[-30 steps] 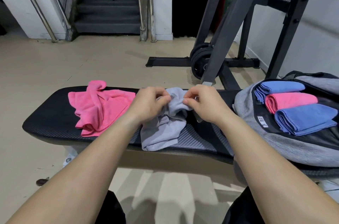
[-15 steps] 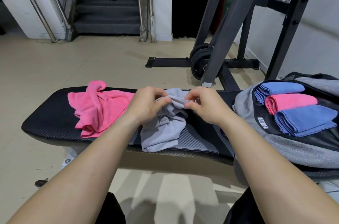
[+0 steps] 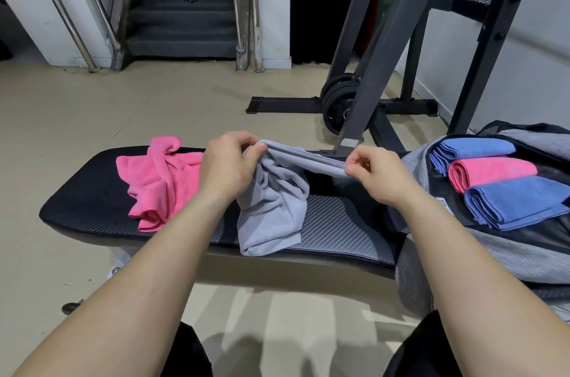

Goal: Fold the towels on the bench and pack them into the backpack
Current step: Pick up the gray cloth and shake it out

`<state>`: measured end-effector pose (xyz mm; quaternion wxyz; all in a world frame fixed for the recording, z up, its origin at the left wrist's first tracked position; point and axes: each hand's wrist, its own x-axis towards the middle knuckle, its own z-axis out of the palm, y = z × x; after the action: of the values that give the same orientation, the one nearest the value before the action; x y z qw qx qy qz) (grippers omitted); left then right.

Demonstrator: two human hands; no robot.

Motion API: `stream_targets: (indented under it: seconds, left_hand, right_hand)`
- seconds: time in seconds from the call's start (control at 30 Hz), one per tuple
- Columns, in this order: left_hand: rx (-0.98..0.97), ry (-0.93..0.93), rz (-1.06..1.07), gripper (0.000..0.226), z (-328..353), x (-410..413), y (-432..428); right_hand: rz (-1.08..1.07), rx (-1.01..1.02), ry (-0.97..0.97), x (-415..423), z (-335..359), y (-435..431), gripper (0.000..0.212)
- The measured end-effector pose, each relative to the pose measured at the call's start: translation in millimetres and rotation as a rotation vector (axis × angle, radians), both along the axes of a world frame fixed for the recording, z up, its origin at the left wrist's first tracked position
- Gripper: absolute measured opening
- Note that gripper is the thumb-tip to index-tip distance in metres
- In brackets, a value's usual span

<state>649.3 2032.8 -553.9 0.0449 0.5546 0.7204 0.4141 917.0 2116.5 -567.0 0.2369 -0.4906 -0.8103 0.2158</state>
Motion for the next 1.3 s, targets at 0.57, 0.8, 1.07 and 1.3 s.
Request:
stream_targets:
  seconds: [0.57, 0.8, 1.07, 1.3]
  left_hand:
    - [-0.107, -0.069, -0.223, 0.015, -5, 10, 0]
    - [-0.09, -0.102, -0.177, 0.014, -6, 6, -1]
    - [-0.096, -0.124, -0.106, 0.013, -7, -4, -3]
    - [-0.12, -0.188, -0.056, 0.017, -5, -15, -5]
  right_hand:
    - [0.188, -0.078, 0.025, -50, -10, -18, 0.035]
    - [0.161, -0.056, -0.195, -67, -36, -25, 0.022]
    - [0.179, -0.044, -0.3, -69, -45, -26, 0.019]
    - [-0.141, -0.077, 0.044, -31, -5, -1, 0.01]
